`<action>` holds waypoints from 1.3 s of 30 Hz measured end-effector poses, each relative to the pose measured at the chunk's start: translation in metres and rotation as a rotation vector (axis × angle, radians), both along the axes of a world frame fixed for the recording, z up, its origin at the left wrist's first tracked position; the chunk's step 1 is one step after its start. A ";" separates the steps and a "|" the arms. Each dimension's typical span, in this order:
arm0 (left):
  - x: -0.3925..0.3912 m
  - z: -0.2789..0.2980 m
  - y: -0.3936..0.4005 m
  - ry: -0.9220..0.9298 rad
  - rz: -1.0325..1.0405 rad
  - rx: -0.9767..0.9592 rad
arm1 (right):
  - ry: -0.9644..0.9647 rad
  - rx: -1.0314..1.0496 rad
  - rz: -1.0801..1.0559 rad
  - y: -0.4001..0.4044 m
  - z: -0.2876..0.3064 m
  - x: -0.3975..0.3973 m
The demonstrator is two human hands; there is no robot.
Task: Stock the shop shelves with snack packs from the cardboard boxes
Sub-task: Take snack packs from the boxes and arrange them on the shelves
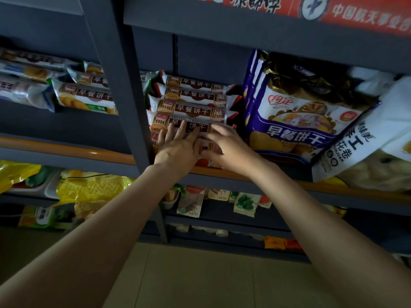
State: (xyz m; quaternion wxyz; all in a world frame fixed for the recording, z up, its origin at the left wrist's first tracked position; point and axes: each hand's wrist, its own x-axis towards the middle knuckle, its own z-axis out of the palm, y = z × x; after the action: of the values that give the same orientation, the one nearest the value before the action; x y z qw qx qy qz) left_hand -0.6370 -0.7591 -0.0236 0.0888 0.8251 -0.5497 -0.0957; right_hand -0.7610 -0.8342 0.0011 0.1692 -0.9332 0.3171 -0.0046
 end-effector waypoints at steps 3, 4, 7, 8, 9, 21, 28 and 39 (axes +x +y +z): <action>-0.002 0.000 0.016 -0.005 -0.087 -0.155 | 0.003 -0.088 0.037 0.003 -0.003 -0.009; -0.005 0.000 0.028 -0.025 -0.142 -0.234 | -0.055 -0.134 0.041 0.007 -0.002 -0.012; -0.009 0.004 0.072 -0.112 -0.228 -0.376 | -0.239 -0.253 0.059 0.028 0.003 -0.020; -0.007 0.006 0.086 -0.127 -0.228 -0.379 | -0.274 -0.275 0.069 0.037 0.004 -0.022; -0.003 0.008 0.100 -0.138 -0.219 -0.381 | -0.299 -0.286 0.084 0.046 0.005 -0.022; 0.214 0.009 0.194 -0.192 -0.013 -0.401 | -0.311 -0.188 0.299 0.158 -0.003 0.183; 0.346 0.008 0.197 -0.283 -0.213 -0.422 | -0.107 -0.143 -0.082 0.132 -0.007 0.320; 0.385 -0.008 0.111 -0.375 -0.140 -0.055 | 0.124 -0.247 -0.287 0.065 -0.029 0.378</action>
State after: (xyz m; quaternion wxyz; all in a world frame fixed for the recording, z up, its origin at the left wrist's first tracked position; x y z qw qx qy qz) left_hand -0.2523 -0.6476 -0.0312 0.0006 0.7854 -0.6151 0.0686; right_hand -0.3835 -0.7689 -0.0284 0.0312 -0.8904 0.4539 -0.0103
